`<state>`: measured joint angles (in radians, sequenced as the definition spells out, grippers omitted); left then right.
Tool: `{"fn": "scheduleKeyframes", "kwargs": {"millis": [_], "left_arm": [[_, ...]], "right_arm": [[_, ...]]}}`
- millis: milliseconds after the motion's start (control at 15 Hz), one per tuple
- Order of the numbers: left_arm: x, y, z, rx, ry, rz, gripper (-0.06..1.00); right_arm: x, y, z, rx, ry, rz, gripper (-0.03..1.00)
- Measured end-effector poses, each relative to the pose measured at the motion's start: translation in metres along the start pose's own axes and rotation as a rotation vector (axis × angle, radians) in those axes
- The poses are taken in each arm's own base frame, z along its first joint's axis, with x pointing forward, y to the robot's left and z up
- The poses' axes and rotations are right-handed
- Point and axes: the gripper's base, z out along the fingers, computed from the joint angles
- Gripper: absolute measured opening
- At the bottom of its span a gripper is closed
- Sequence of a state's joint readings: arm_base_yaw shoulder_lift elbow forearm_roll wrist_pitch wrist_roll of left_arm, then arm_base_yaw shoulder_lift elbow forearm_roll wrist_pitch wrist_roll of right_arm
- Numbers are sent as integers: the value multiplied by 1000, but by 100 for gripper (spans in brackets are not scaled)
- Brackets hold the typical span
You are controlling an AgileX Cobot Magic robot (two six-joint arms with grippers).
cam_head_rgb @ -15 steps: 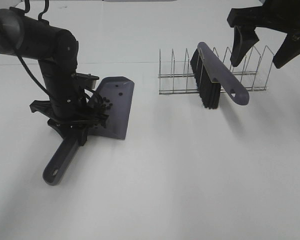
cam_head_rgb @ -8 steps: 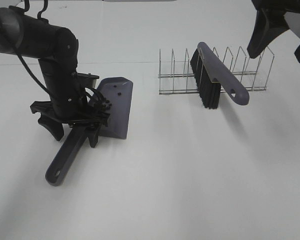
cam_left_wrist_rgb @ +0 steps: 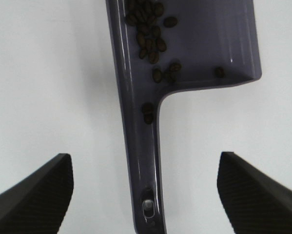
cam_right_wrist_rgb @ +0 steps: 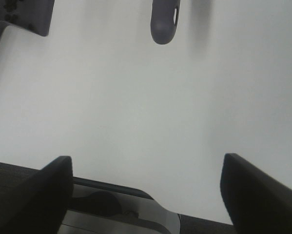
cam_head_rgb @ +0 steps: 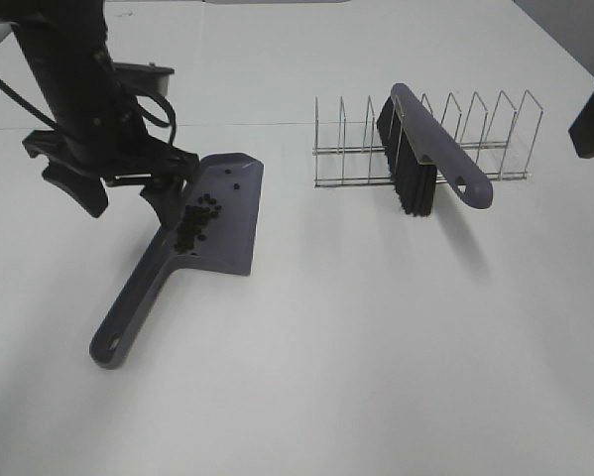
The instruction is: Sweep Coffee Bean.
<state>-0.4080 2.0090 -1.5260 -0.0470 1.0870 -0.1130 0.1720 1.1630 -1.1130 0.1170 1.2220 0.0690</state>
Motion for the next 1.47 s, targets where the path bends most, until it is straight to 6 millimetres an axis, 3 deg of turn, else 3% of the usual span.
{"fn": "scheduleKeyframes", "kwargs": {"millis": [67, 133, 333, 533, 600, 800, 1000, 1067, 1467], "left_arm": [[0, 15, -14, 7, -33, -37, 74], [0, 47, -33, 1, -80, -108, 74], [12, 109, -68, -25, -156, -203, 74], [36, 152, -102, -59, -208, -263, 74], [41, 154, -108, -64, -221, -268, 74], [90, 157, -125, -87, -265, -294, 74], [154, 134, -132, -94, -314, -292, 74], [194, 117, -135, -83, -353, -297, 74], [293, 82, -149, -150, -525, -270, 74]], "right_arm": [[10, -1, -5, -2, -15, -2, 73], [24, -2, -8, -3, -25, 6, 73], [51, -4, -18, -8, -70, 8, 73], [71, -4, -33, -17, -142, 0, 73], [74, -4, -36, -19, -157, -2, 73], [94, -5, -51, -29, -242, -11, 73], [118, -7, -55, -35, -298, -18, 73], [133, -10, -53, -19, -321, -23, 73], [179, -32, -22, 128, -341, -51, 73]]}}
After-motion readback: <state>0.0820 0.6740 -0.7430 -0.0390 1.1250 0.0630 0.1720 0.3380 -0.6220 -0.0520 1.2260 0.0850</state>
